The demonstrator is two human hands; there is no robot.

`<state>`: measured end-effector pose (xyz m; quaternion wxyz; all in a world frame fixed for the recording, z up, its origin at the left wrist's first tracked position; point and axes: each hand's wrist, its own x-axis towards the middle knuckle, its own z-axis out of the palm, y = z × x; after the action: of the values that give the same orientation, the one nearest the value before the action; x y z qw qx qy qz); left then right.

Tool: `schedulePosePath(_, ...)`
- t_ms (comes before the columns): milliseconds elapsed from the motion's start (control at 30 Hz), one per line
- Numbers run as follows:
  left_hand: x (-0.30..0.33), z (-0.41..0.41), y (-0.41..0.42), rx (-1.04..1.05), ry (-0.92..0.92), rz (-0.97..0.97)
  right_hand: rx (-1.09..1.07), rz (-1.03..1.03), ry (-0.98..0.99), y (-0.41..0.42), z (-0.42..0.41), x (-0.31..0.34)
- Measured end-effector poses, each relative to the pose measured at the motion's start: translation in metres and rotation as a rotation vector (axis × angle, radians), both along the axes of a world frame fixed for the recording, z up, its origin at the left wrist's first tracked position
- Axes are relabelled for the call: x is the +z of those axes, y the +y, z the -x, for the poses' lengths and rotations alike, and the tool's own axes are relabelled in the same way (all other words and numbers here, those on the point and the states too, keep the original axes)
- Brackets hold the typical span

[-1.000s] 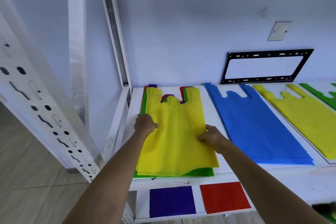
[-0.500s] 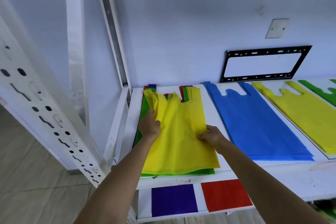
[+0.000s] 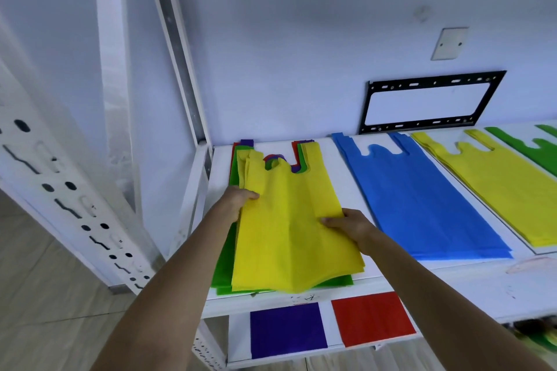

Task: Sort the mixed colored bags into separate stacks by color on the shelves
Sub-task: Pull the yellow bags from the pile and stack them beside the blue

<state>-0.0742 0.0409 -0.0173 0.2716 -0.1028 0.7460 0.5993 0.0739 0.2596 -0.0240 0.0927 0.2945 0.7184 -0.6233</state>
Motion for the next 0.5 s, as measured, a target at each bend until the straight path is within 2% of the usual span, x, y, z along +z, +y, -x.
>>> schedulePosePath(167, -0.015, -0.001, -0.009, -0.173, 0.066, 0.101, 0.141, 0.058, -0.114, 0.01, -0.01, 0.005)
schedulePosePath(267, -0.008, -0.007, -0.009, -0.224, 0.149, 0.168, 0.121, 0.023, -0.078, 0.015, -0.015, 0.01)
schedulePosePath(367, 0.013, -0.008, -0.008, -0.178, 0.104, 0.041, 0.126, -0.002, -0.038, 0.028, -0.019, 0.022)
schedulePosePath(500, 0.055, -0.016, 0.009, -0.146, 0.107, -0.082, 0.175, 0.138, 0.055, 0.059, -0.026, 0.047)
